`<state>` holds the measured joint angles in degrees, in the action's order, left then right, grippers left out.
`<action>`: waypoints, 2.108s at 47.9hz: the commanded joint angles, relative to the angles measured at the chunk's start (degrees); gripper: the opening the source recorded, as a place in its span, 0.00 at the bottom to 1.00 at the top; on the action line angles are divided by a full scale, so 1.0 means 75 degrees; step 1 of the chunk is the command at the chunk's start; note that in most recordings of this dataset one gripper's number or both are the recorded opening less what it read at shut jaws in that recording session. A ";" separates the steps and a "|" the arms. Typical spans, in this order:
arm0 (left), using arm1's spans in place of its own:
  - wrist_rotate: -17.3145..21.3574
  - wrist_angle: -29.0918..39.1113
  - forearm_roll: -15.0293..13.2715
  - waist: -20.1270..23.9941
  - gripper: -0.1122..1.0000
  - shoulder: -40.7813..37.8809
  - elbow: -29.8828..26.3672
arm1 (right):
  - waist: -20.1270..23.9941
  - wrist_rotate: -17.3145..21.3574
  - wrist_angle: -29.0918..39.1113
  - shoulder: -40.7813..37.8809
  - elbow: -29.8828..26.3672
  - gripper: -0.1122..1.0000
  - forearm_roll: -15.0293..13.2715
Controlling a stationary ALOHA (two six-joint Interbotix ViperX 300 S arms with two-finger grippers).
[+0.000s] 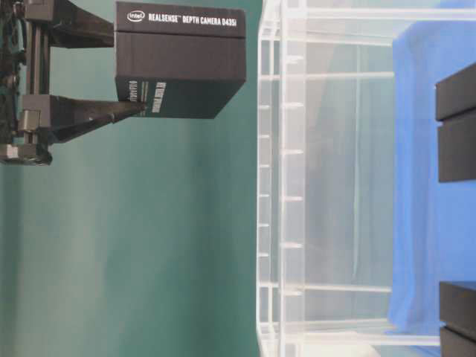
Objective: Take the box out of the case with the right arm.
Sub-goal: 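Lift the right black box up out of the case, then carry the held box forward to the right of the other boxes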
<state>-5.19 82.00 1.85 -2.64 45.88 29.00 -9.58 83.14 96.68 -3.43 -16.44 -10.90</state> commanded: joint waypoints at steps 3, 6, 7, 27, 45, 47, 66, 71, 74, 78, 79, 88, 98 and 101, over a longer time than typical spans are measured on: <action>0.0012 -0.0023 0.0023 0.0023 0.10 -0.0023 -0.0176 | 0.0023 -0.0023 0.0023 0.0293 -0.0199 0.68 -0.0023; 0.0012 -0.0023 0.0023 0.0023 0.10 -0.0012 -0.0176 | 0.0023 -0.0012 0.0023 0.0293 -0.0199 0.68 -0.0035; 0.0012 -0.0023 0.0023 0.0023 0.10 -0.0012 -0.0176 | 0.0023 -0.0023 0.0023 0.0293 -0.0199 0.68 -0.0035; 0.0012 -0.0023 0.0023 0.0023 0.10 -0.0023 -0.0176 | 0.0164 0.0035 0.0023 0.0316 -0.0211 0.68 0.0000; 0.0012 -0.0023 0.0023 0.0023 0.10 -0.0094 -0.0187 | 0.1102 0.0844 0.0293 0.0363 -0.0211 0.68 -0.0012; 0.0012 -0.0023 0.0023 0.0023 0.10 -0.0094 -0.0187 | 0.1254 0.0961 0.0328 0.0375 -0.0211 0.68 -0.0012; 0.0012 -0.0035 0.0023 0.0023 0.10 -0.0059 -0.0187 | 0.3117 0.2719 0.0621 0.0328 -0.0211 0.68 -0.0012; 0.0012 -0.0023 0.0035 0.0023 0.10 -0.0012 -0.0187 | 0.3609 0.3234 0.0621 0.0316 -0.0211 0.68 0.0000; 0.0000 -0.0023 0.0023 0.0023 0.10 0.0023 -0.0176 | 0.3855 0.3504 0.0609 0.0293 -0.0211 0.68 0.0000; 0.0012 -0.0023 0.0023 0.0023 0.10 0.0059 -0.0176 | 0.4113 0.3785 0.0609 0.0281 -0.0211 0.68 0.0012; 0.0000 -0.0023 0.0023 0.0012 0.10 0.0059 -0.0176 | 0.4160 0.3832 0.0609 0.0281 -0.0211 0.68 0.0012; 0.0000 -0.0023 0.0023 0.0023 0.10 0.0070 -0.0176 | 0.4313 0.3938 0.0621 0.0246 -0.0211 0.68 0.0047; 0.0000 -0.0035 0.0023 0.0023 0.10 0.0070 -0.0164 | 0.4313 0.3938 0.0621 0.0246 -0.0152 0.68 0.0047; -0.0012 -0.0023 0.0023 0.0023 0.10 0.0070 -0.0176 | 0.4313 0.3949 0.0621 0.0246 -0.0094 0.68 0.0047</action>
<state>-5.19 82.00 1.85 -2.64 46.58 29.00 22.59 112.59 101.07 -3.34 -16.44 -10.37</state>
